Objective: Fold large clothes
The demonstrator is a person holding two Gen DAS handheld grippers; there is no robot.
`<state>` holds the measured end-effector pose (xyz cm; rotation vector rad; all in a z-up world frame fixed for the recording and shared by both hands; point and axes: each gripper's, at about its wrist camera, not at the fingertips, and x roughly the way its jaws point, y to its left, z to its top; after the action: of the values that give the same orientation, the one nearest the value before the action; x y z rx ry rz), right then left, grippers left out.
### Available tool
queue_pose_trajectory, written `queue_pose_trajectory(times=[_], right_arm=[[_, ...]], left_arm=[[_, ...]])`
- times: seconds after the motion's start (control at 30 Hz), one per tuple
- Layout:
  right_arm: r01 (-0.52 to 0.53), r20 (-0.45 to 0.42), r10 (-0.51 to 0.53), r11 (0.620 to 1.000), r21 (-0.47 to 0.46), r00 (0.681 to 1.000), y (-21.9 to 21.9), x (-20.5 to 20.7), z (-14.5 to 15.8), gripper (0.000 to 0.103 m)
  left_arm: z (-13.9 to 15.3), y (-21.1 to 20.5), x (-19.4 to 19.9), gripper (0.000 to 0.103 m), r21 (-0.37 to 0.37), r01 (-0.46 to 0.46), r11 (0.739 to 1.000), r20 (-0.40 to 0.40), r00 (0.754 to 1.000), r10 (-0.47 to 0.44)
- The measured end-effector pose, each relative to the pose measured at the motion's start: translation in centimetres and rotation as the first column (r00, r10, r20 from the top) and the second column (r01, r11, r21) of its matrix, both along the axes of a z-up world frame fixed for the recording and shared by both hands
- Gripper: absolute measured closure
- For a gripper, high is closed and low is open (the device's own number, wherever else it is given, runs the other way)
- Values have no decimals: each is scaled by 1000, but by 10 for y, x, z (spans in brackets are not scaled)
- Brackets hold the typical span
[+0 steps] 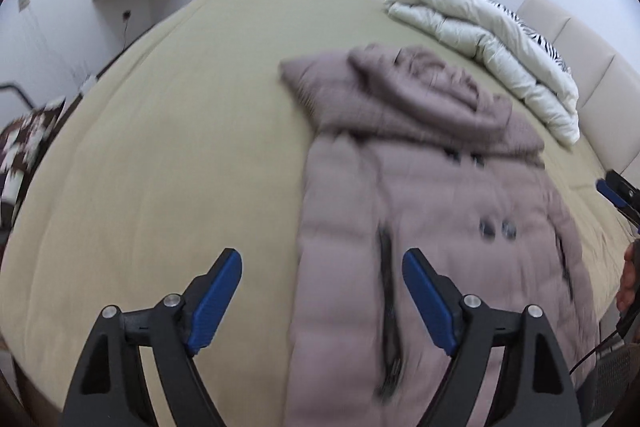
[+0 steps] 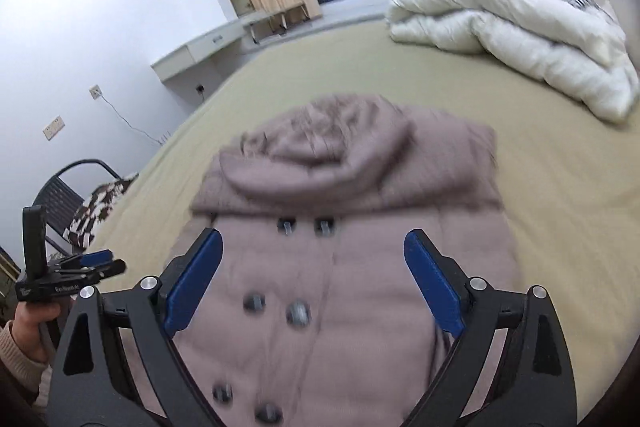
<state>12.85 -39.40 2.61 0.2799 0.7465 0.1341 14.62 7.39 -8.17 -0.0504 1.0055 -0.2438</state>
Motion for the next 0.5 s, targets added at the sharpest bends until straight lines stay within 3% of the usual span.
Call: queue_pose_trajectory(times=[0.13,0.27,0.4,0.5], right_arm=[[49,-106,-45,998,36,993,-28,-95,-22,10],[109,-195,-99,993,41,976,-52,-166,-52,11],[139,-286,-119,989,49,951,-72,-214,-79,13],[166,-362,-139,985,44,922,-88,-228,-104,13]], left_arm=[[-25,22,-59,18,19,6,1000,-95,995,-4],[-45,27,-100,18,-18,7,1000,-167,986,-10],[-55,18,-119,18,-32,42,999,-192,980,-47],[-65,10,-125,18,-1,67,998,-205,977,-66]])
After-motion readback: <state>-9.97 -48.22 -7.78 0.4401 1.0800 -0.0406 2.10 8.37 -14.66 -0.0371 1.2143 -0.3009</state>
